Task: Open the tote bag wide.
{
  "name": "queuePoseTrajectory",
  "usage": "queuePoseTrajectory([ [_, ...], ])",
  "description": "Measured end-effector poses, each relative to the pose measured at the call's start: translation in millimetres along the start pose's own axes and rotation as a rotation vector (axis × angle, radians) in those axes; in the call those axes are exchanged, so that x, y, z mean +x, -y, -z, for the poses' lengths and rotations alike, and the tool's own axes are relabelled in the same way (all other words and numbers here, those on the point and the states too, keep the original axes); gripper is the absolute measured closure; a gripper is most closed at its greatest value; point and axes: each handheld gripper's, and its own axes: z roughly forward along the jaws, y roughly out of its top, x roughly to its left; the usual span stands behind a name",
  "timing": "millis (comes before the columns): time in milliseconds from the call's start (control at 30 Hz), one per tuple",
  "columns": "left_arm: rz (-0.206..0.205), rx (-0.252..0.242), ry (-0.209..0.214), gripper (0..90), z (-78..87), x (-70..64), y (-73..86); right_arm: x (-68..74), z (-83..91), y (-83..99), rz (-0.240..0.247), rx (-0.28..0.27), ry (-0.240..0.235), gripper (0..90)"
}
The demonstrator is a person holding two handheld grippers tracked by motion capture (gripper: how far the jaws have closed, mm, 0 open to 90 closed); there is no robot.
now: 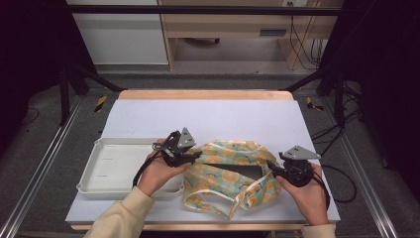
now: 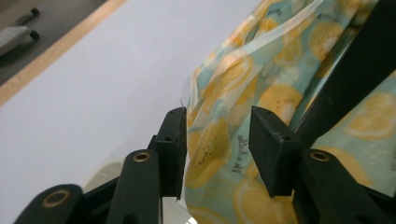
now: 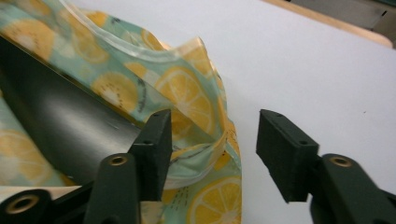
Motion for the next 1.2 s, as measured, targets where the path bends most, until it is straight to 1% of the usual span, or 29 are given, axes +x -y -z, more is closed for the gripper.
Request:
queuePoseTrajectory([
  [33, 0.000, 0.000, 0.000, 56.6, 0.0, 0.0, 0.0, 0.0, 0.0, 0.0, 0.000, 0.000, 0.000, 44.8],
  [67, 0.005, -0.014, 0.006, 56.6, 5.4, -0.2, -1.1, 1.8, 4.0, -2.2, 0.004, -0.003, 0.001, 43.1],
  [100, 0.002, -0.031, 0.010, 54.8, 12.6, -1.8, -1.8, 7.8, 12.7, -7.0, 0.022, -0.021, 0.001, 41.4],
  [167, -0.001, -0.036, 0.014, 54.0, 16.3, -3.1, -1.9, 10.4, 15.7, -8.6, 0.023, -0.026, 0.000, 40.3],
  [233, -0.010, -0.054, 0.022, 52.5, 23.4, -6.4, -1.3, 18.8, 26.4, -15.7, 0.040, -0.042, -0.011, 36.1],
  [267, -0.011, -0.062, 0.028, 52.5, 26.6, -8.3, -0.4, 18.8, 26.4, -15.7, 0.040, -0.042, -0.011, 36.1],
  [300, -0.014, -0.074, 0.026, 51.8, 30.0, -10.0, 1.4, 25.7, 32.9, -21.6, 0.053, -0.044, -0.026, 35.1],
  [333, -0.013, -0.075, 0.027, 51.8, 31.0, -11.0, 2.1, 25.7, 32.9, -21.6, 0.053, -0.044, -0.026, 35.1],
  [367, -0.028, -0.061, 0.027, 49.9, 34.5, -11.3, 2.0, 31.8, 35.7, -26.2, 0.059, -0.049, -0.059, 34.2],
  [400, -0.028, -0.061, 0.027, 49.2, 34.5, -11.3, 2.0, 31.8, 35.7, -26.2, 0.059, -0.049, -0.059, 34.2],
  [433, -0.023, -0.070, 0.025, 49.2, 37.2, -10.7, 2.4, 36.0, 36.2, -29.0, 0.068, -0.048, -0.078, 33.9],
  [467, -0.016, -0.078, 0.025, 46.6, 40.1, -9.8, 2.9, 45.1, 34.4, -33.7, 0.091, -0.045, -0.123, 33.5],
  [500, -0.005, -0.081, 0.017, 45.2, 45.7, -7.5, 4.7, 50.0, 32.5, -35.7, 0.102, -0.038, -0.146, 33.7],
  [567, -0.002, -0.078, 0.015, 44.0, 47.9, -6.4, 6.0, 54.0, 29.8, -37.0, 0.112, -0.035, -0.163, 34.2],
  [600, 0.008, -0.082, 0.014, 43.5, 49.9, -5.4, 7.7, 57.1, 26.1, -37.8, 0.119, -0.025, -0.181, 34.7],
  [633, 0.022, -0.086, 0.015, 43.0, 52.3, -3.8, 11.5, 61.3, 17.3, -37.1, 0.123, 0.002, -0.209, 36.4],
  [667, 0.022, -0.086, 0.015, 42.4, 52.3, -3.8, 11.5, 61.3, 17.3, -37.1, 0.123, 0.002, -0.209, 36.4],
  [700, 0.025, -0.083, 0.022, 41.5, 52.2, -3.1, 13.0, 63.7, 7.9, -34.8, 0.124, 0.029, -0.236, 37.4],
  [733, 0.027, -0.080, 0.023, 41.5, 51.9, -2.6, 14.2, 63.7, 7.9, -34.8, 0.124, 0.029, -0.236, 37.4],
  [833, 0.038, -0.074, 0.021, 38.3, 51.2, 0.4, 15.8, 70.4, -3.8, -31.5, 0.130, 0.073, -0.272, 35.0],
  [867, 0.038, -0.074, 0.021, 37.4, 51.2, 0.4, 15.8, 70.4, -3.8, -31.5, 0.130, 0.073, -0.272, 35.0],
  [900, 0.043, -0.070, 0.019, 35.8, 51.1, 1.2, 16.1, 74.9, -7.9, -31.2, 0.149, 0.098, -0.289, 32.6],
  [933, 0.044, -0.070, 0.020, 35.8, 50.8, 1.6, 16.2, 74.9, -7.9, -31.2, 0.149, 0.098, -0.289, 32.6],
  [967, 0.047, -0.068, 0.016, 34.8, 50.7, 2.3, 16.6, 78.8, -10.6, -31.8, 0.169, 0.119, -0.299, 31.5],
  [1033, 0.051, -0.068, 0.016, 34.4, 50.5, 3.2, 17.2, 80.0, -11.7, -32.1, 0.173, 0.127, -0.305, 31.8],
  [1067, 0.055, -0.065, 0.017, 34.0, 50.5, 3.6, 17.6, 81.2, -12.9, -32.4, 0.183, 0.135, -0.309, 33.3],
  [1133, 0.057, -0.060, 0.019, 32.7, 50.5, 4.5, 18.0, 83.8, -15.5, -32.4, 0.202, 0.158, -0.320, 40.5],
  [1167, 0.057, -0.058, 0.019, 32.7, 50.5, 4.7, 18.1, 83.8, -15.5, -32.4, 0.202, 0.158, -0.320, 40.5],
  [1200, 0.058, -0.059, 0.018, 32.5, 50.7, 4.7, 18.1, 84.7, -15.8, -32.1, 0.211, 0.165, -0.325, 46.3],
])
